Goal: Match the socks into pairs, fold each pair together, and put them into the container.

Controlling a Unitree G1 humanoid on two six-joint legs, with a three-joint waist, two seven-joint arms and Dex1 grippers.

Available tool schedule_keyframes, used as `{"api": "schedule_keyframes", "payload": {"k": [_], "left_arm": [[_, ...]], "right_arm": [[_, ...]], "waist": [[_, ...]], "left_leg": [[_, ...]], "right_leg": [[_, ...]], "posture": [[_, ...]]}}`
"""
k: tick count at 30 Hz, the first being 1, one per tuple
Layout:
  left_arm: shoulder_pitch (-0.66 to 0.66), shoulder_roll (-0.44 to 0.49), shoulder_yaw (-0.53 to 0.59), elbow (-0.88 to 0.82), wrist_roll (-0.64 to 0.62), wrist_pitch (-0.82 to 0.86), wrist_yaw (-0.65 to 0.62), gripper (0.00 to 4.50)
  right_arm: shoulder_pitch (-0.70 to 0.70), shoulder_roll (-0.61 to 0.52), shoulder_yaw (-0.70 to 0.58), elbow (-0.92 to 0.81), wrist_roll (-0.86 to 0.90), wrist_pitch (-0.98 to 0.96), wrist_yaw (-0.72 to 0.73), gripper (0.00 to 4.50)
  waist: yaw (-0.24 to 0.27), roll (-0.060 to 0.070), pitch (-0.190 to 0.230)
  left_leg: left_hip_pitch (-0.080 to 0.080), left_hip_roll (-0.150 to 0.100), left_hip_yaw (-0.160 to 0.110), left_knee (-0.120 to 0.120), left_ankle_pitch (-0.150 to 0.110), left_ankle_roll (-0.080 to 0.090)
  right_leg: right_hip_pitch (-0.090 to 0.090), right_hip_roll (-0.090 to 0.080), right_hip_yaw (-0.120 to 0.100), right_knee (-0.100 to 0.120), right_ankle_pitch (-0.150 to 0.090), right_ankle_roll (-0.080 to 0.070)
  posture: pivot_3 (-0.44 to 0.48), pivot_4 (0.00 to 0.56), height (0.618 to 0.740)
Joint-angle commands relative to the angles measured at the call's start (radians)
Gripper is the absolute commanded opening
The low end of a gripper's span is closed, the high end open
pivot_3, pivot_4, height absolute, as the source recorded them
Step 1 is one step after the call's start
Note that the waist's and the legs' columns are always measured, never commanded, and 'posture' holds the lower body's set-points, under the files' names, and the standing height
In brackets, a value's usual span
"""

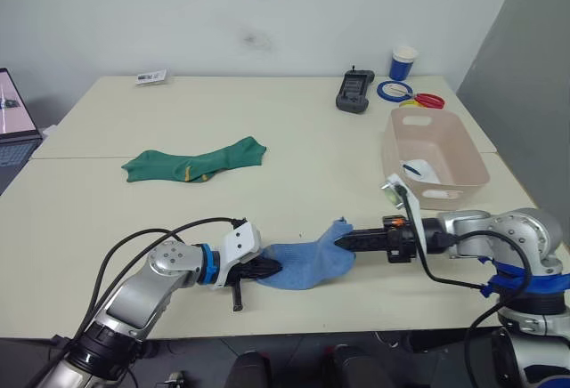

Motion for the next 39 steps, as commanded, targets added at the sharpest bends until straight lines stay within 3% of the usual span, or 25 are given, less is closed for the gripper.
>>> {"api": "schedule_keyframes", "payload": {"k": [1, 7, 19, 22, 33, 39], "left_arm": [[0.018, -0.01, -0.021, 0.063, 0.046, 0.023, 0.023, 0.0], [0.012, -0.026, -0.003, 0.054, 0.034, 0.039, 0.032, 0.0], [0.019, -0.031, 0.016, 0.042, 0.032, 0.053, 0.046, 0.0], [0.017, -0.03, 0.025, 0.045, 0.03, 0.054, 0.045, 0.0], [-0.009, -0.031, 0.027, 0.08, 0.032, 0.04, 0.03, 0.0], [-0.008, -0.024, 0.029, 0.082, 0.032, 0.032, 0.023, 0.0]], "right_arm": [[-0.007, 0.028, 0.086, -0.022, -0.029, -0.065, -0.022, 0.02], [-0.041, 0.115, 0.215, 0.062, -0.119, -0.193, -0.046, 0.02], [-0.073, 0.211, 0.284, 0.123, -0.144, -0.263, -0.035, 0.02], [-0.073, 0.216, 0.254, 0.123, -0.121, -0.257, -0.036, 0.7], [-0.058, 0.198, 0.128, 0.088, -0.032, -0.178, -0.06, 4.46], [-0.005, 0.073, 0.107, 0.039, -0.061, -0.155, -0.094, 4.46]], "waist": [[0.001, 0.001, 0.0], [0.001, 0.001, 0.0], [0.002, 0.001, 0.0], [0.001, 0.001, 0.0], [0.001, 0.001, 0.0], [0.0, 0.001, 0.0]], "left_leg": [[0.0, 0.0, 0.0, 0.0, 0.0, 0.0], [0.0, -0.001, 0.001, 0.0, 0.0, 0.0], [0.0, 0.0, 0.0, 0.0, 0.0, 0.0], [0.0, 0.0, 0.0, 0.0, 0.0, 0.0], [0.0, 0.0, 0.0, 0.0, 0.0, 0.0], [0.0, 0.0, 0.0, 0.0, 0.0, 0.0]], "right_leg": [[0.0, 0.0, 0.0, 0.0, 0.0, 0.0], [0.0, -0.001, 0.0, 0.0, 0.0, 0.0], [0.0, -0.001, 0.0, 0.0, 0.0, 0.0], [0.0, -0.001, 0.0, 0.0, 0.0, 0.0], [0.0, -0.002, 0.0, 0.0, 0.0, 0.0], [0.0, -0.004, 0.0, 0.0, 0.0, 0.0]], "posture": [[0.0, 0.15, 0.74], [0.0, 0.15, 0.74], [0.0, 0.15, 0.74], [0.0, 0.15, 0.74], [0.0, 0.15, 0.74], [0.0, 0.15, 0.74]]}}
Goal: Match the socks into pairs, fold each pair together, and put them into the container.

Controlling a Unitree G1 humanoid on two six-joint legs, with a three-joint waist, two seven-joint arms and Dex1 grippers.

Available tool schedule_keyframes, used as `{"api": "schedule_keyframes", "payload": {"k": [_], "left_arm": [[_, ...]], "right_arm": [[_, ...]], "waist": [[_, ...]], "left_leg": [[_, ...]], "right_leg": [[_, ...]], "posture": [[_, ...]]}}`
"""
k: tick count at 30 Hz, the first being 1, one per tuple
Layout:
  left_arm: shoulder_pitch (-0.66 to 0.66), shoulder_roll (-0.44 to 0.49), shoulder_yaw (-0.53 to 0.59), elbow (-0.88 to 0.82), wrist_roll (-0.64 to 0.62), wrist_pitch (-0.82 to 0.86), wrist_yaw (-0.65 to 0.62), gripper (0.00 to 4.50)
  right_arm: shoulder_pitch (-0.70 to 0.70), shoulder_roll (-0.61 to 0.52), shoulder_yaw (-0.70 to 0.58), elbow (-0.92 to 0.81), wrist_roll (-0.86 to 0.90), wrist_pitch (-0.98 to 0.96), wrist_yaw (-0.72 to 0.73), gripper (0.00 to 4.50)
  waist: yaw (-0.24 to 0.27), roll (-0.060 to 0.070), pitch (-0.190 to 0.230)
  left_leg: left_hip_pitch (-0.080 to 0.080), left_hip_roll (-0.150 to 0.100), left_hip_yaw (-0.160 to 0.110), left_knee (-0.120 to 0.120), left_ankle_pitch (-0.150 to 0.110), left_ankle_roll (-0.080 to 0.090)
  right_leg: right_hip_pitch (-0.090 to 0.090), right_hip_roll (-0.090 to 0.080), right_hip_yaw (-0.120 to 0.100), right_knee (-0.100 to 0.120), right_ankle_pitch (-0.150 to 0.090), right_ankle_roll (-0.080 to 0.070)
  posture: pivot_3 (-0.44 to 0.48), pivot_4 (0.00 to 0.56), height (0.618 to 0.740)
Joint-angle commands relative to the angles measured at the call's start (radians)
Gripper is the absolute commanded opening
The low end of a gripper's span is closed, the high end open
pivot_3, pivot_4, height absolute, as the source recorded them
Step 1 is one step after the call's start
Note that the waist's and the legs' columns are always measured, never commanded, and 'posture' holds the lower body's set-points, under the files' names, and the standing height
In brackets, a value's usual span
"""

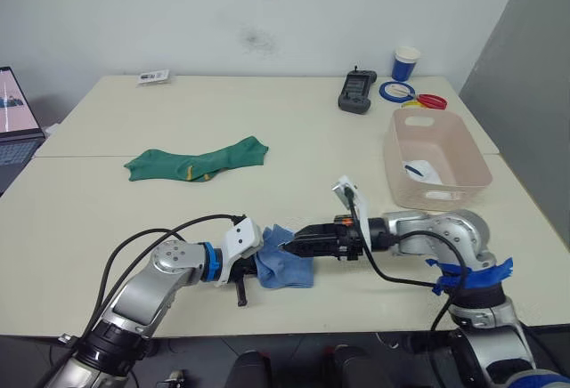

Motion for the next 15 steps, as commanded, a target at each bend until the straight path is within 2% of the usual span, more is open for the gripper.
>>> {"api": "schedule_keyframes", "payload": {"k": [1, 4, 7, 11, 15], "left_arm": [[0.009, 0.014, 0.008, 0.051, 0.035, 0.011, 0.015, 0.0], [0.011, 0.017, 0.009, 0.052, 0.035, 0.009, 0.01, 0.0], [0.008, 0.015, 0.008, 0.053, 0.036, 0.01, 0.005, 0.0], [0.004, 0.012, 0.005, 0.053, 0.038, 0.013, 0.001, 0.0], [0.004, 0.014, 0.008, 0.049, 0.034, 0.016, -0.002, 0.0]], "right_arm": [[0.028, -0.057, -0.029, -0.058, -0.002, 0.028, -0.031, 4.46], [0.062, -0.083, -0.028, -0.073, -0.004, 0.076, -0.068, 4.46], [0.088, -0.045, -0.032, -0.049, -0.019, 0.128, -0.137, 4.46], [0.087, 0.064, -0.07, 0.013, -0.046, 0.182, -0.217, 4.46], [0.065, 0.219, -0.163, 0.098, -0.067, 0.226, -0.293, 4.46]], "waist": [[0.0, 0.0, 0.0], [0.0, 0.0, 0.0], [0.0, 0.0, 0.0], [-0.002, 0.0, -0.001], [-0.002, 0.0, -0.002]], "left_leg": [[0.0, 0.0, 0.0, 0.0, 0.0, 0.0], [0.0, 0.0, 0.0, 0.0, 0.0, 0.0], [0.0, 0.0, 0.0, 0.0, 0.0, 0.0], [0.001, 0.0, 0.0, 0.0, 0.0, 0.0], [0.001, 0.001, 0.0, -0.001, 0.0, 0.0]], "right_leg": [[0.0, 0.0, 0.0, 0.0, 0.0, 0.0], [0.0, 0.0, 0.0, 0.0, 0.0, 0.0], [0.0, 0.0, 0.0, 0.0, 0.0, 0.0], [0.0, 0.0, 0.0, 0.0, 0.0, 0.0], [0.0, 0.0, 0.0, 0.0, 0.0, 0.0]], "posture": [[0.0, 0.15, 0.74], [0.0, 0.15, 0.74], [0.0, 0.15, 0.74], [0.0, 0.15, 0.74], [0.0, 0.15, 0.74]]}}
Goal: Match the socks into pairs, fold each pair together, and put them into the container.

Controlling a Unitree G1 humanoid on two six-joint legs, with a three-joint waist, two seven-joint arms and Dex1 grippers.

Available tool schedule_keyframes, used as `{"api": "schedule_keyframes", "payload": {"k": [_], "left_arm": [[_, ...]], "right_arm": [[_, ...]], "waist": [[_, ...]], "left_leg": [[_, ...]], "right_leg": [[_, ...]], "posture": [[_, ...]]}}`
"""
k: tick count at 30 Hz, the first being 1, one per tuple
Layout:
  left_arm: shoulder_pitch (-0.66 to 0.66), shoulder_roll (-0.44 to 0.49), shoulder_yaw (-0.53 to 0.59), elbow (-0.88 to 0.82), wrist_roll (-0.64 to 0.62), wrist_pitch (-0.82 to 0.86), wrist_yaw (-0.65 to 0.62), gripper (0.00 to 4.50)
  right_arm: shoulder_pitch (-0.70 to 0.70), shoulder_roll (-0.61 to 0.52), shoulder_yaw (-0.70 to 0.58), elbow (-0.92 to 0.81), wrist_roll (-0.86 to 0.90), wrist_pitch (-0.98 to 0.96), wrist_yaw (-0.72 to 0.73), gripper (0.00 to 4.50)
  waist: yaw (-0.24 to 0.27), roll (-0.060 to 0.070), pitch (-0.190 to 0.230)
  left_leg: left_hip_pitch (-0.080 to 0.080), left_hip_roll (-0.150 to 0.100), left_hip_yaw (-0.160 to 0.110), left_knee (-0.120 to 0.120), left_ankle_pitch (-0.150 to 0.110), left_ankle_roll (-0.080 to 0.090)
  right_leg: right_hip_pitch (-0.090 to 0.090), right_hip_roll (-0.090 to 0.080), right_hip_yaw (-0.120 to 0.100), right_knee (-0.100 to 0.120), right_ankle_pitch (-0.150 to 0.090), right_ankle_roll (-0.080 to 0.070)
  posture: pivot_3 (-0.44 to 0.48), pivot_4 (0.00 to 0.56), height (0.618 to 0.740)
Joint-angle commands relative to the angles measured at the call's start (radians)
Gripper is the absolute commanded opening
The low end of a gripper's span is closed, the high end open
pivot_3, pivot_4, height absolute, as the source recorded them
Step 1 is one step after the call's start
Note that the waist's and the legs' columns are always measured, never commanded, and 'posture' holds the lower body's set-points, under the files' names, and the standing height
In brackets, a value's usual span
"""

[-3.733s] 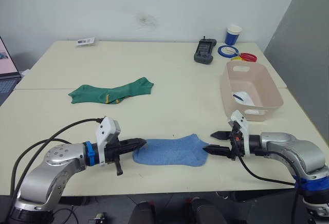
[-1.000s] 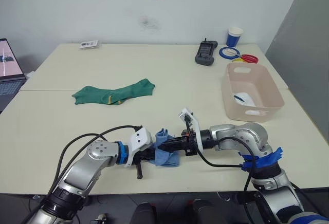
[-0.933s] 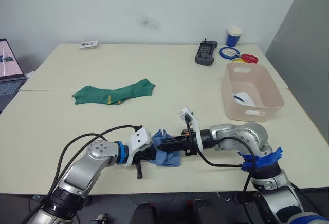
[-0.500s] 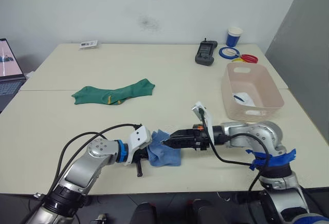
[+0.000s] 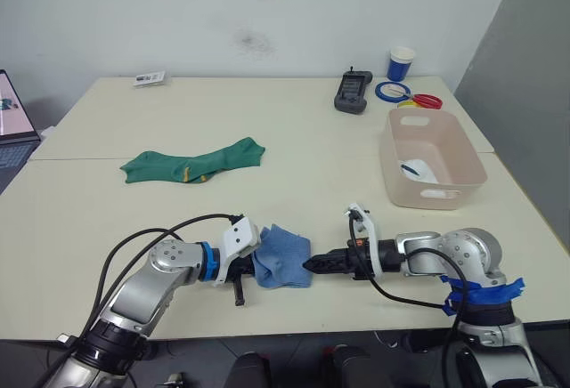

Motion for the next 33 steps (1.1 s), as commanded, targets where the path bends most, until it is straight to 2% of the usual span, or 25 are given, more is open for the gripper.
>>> {"api": "schedule_keyframes", "payload": {"k": [1, 5, 10, 13, 19, 23, 24, 28, 30, 33], "left_arm": [[0.006, 0.01, 0.0, 0.03, 0.032, 0.022, 0.018, 0.0], [0.013, 0.014, 0.009, 0.019, 0.028, 0.029, 0.023, 0.0], [0.035, 0.021, 0.023, 0.004, 0.025, 0.035, 0.03, 0.0], [0.041, 0.018, 0.03, -0.004, 0.023, 0.04, 0.033, 0.0], [0.06, 0.019, 0.088, -0.058, -0.047, 0.073, 0.02, 0.0], [0.111, 0.096, 0.189, -0.121, -0.105, 0.119, -0.005, 0.0], [0.128, 0.123, 0.216, -0.123, -0.11, 0.117, -0.014, 0.0], [0.187, 0.212, 0.336, -0.126, -0.142, 0.107, -0.046, 0.0], [0.196, 0.227, 0.374, -0.133, -0.161, 0.112, -0.051, 0.0], [0.195, 0.222, 0.457, -0.228, -0.266, 0.149, -0.065, 0.0]], "right_arm": [[-0.025, 0.1, -0.058, 0.074, -0.021, 0.031, -0.061, 4.46], [-0.048, 0.169, -0.097, 0.126, -0.023, 0.033, -0.094, 4.46], [-0.033, 0.167, -0.078, 0.126, 0.009, 0.033, -0.094, 4.46], [-0.027, 0.177, -0.089, 0.119, 0.01, 0.033, -0.097, 3.83], [-0.037, 0.198, -0.108, 0.12, -0.031, 0.024, -0.115, 1.72], [-0.04, 0.197, -0.128, 0.119, -0.041, 0.02, -0.118, 0.24], [-0.041, 0.196, -0.134, 0.116, -0.041, 0.022, -0.118, 0.02], [-0.042, 0.172, -0.156, 0.091, -0.029, 0.032, -0.112, 0.02], [-0.043, 0.156, -0.162, 0.079, -0.013, 0.033, -0.109, 0.02], [-0.054, 0.087, -0.166, 0.023, 0.043, 0.033, -0.09, 0.02]], "waist": [[0.0, 0.0, 0.0], [0.0, 0.0, 0.0], [-0.002, 0.0, 0.0], [-0.002, 0.0, 0.0], [-0.008, 0.001, 0.0], [-0.018, -0.001, 0.001], [-0.021, -0.001, 0.001], [-0.022, 0.0, 0.002], [-0.016, 0.0, 0.003], [-0.01, -0.001, 0.008]], "left_leg": [[0.0, 0.0, 0.0, 0.0, 0.0, 0.0], [0.0, 0.0, 0.0, 0.0, 0.0, 0.0], [0.0, 0.0, 0.0, -0.001, 0.0, 0.0], [0.0, 0.001, 0.0, -0.001, 0.0, 0.0], [-0.001, 0.001, 0.0, -0.002, 0.0, 0.0], [-0.002, 0.001, 0.0, -0.002, 0.0, 0.0], [-0.002, 0.001, -0.001, -0.002, 0.0, 0.0], [-0.002, 0.001, -0.001, -0.003, 0.0, 0.0], [-0.003, 0.001, -0.001, -0.003, 0.0, 0.0], [-0.005, 0.0, 0.0, -0.003, 0.0, 0.0]], "right_leg": [[0.0, 0.0, 0.0, 0.0, 0.0, 0.0], [0.0, 0.0, 0.0, 0.0, 0.0, 0.0], [0.0, 0.0, 0.0, 0.0, 0.0, 0.0], [-0.001, 0.0, 0.0, 0.0, 0.0, 0.0], [-0.002, 0.001, 0.0, 0.0, 0.0, -0.001], [-0.003, 0.001, 0.0, 0.0, 0.0, -0.001], [-0.003, 0.001, 0.0, 0.0, 0.0, -0.001], [-0.004, 0.0, -0.001, -0.001, -0.001, -0.001], [-0.004, -0.002, -0.001, -0.001, -0.001, -0.001], [-0.005, -0.007, -0.001, -0.002, -0.001, -0.001]], "posture": [[0.0, 0.15, 0.74], [0.0, 0.15, 0.74], [0.0, 0.15, 0.74], [0.0, 0.15, 0.74], [0.0, 0.15, 0.74], [0.0, 0.15, 0.74], [0.0, 0.15, 0.74], [0.0, 0.15, 0.74], [0.0, 0.15, 0.74], [0.0, 0.15, 0.74]]}}
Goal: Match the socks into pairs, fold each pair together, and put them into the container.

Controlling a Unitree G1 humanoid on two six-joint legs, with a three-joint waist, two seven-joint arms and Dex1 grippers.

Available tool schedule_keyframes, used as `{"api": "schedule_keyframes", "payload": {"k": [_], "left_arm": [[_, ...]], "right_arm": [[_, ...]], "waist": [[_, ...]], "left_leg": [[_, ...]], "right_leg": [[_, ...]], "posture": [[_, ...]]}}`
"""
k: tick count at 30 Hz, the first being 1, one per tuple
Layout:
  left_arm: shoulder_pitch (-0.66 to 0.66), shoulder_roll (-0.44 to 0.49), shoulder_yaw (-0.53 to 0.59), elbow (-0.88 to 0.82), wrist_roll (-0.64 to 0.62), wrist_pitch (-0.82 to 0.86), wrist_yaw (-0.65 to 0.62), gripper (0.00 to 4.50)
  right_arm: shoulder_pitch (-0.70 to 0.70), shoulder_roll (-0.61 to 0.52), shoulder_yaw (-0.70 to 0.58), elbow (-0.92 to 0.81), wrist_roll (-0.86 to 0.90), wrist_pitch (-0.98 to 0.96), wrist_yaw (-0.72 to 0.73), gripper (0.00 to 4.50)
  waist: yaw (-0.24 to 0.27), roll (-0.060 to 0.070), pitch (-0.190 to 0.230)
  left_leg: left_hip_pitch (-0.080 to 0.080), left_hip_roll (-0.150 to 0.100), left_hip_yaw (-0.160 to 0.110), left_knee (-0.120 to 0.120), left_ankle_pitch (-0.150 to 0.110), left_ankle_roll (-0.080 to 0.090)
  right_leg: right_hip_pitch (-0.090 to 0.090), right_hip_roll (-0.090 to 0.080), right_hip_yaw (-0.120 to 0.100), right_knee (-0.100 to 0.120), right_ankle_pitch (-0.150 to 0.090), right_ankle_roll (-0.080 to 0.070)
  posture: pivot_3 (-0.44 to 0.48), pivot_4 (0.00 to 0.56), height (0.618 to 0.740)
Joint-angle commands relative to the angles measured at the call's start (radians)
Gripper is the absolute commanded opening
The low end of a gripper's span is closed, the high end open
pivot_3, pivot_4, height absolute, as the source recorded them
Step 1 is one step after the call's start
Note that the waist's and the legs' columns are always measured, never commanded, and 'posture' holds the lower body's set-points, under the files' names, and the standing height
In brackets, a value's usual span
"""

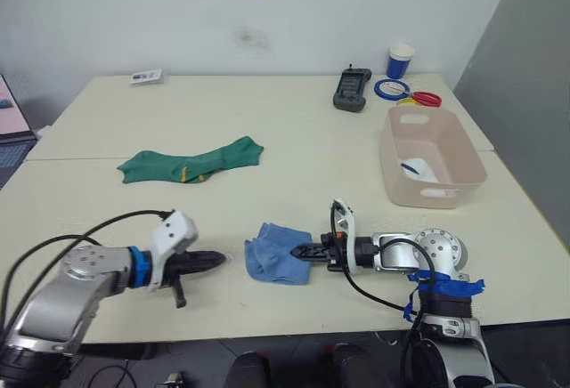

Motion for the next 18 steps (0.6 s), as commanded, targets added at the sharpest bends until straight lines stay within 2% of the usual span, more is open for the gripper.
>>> {"api": "schedule_keyframes", "payload": {"k": [1, 4, 7, 10, 16, 18], "left_arm": [[-0.036, -0.01, 0.098, -0.159, -0.167, 0.072, 0.005, 0.0], [-0.128, -0.045, 0.107, -0.268, -0.313, 0.188, 0.084, 0.0], [-0.269, -0.071, 0.077, -0.31, -0.397, 0.271, 0.159, 0.0], [-0.408, -0.109, 0.048, -0.3, -0.453, 0.321, 0.222, 0.62], [-0.604, -0.203, 0.022, -0.24, -0.496, 0.362, 0.338, 2.55], [-0.649, -0.219, 0.004, -0.218, -0.48, 0.352, 0.344, 3.17]], "right_arm": [[-0.027, -0.07, -0.037, -0.09, 0.075, 0.007, 0.02, 0.02], [-0.061, -0.107, -0.065, -0.122, 0.114, 0.007, 0.005, 0.02], [-0.126, -0.139, -0.109, -0.166, 0.169, 0.007, -0.008, 0.02], [-0.212, -0.191, -0.168, -0.18, 0.201, 0.007, -0.018, 0.0], [-0.34, -0.329, -0.221, -0.137, 0.17, -0.023, -0.001, 0.0], [-0.393, -0.414, -0.208, -0.094, 0.134, -0.078, 0.027, 0.0]], "waist": [[0.005, -0.003, 0.005], [0.01, -0.007, 0.007], [0.013, -0.007, 0.008], [0.013, -0.007, 0.008], [0.013, -0.008, 0.008], [0.012, -0.008, 0.008]], "left_leg": [[-0.001, -0.001, 0.001, 0.0, 0.0, 0.0], [-0.006, -0.001, 0.001, 0.002, 0.0, 0.0], [-0.009, -0.003, 0.0, 0.003, 0.0, 0.0], [-0.013, -0.003, -0.001, 0.004, 0.0, 0.0], [-0.014, -0.002, -0.001, 0.004, 0.0, 0.0], [-0.014, -0.002, 0.0, 0.004, 0.0, 0.0]], "right_leg": [[0.0, -0.001, 0.001, -0.001, 0.0, 0.0], [-0.003, -0.001, 0.0, -0.002, 0.001, 0.003], [-0.006, 0.001, 0.0, -0.001, 0.002, 0.005], [-0.01, 0.007, 0.0, -0.001, 0.003, 0.005], [-0.01, 0.012, 0.001, -0.001, 0.003, 0.005], [-0.01, 0.012, 0.002, -0.001, 0.003, 0.005]], "posture": [[0.0, 0.15, 0.74], [0.0, 0.15, 0.74], [0.0, 0.15, 0.74], [0.0, 0.15, 0.74], [0.0, 0.15, 0.74], [0.0, 0.15, 0.74]]}}
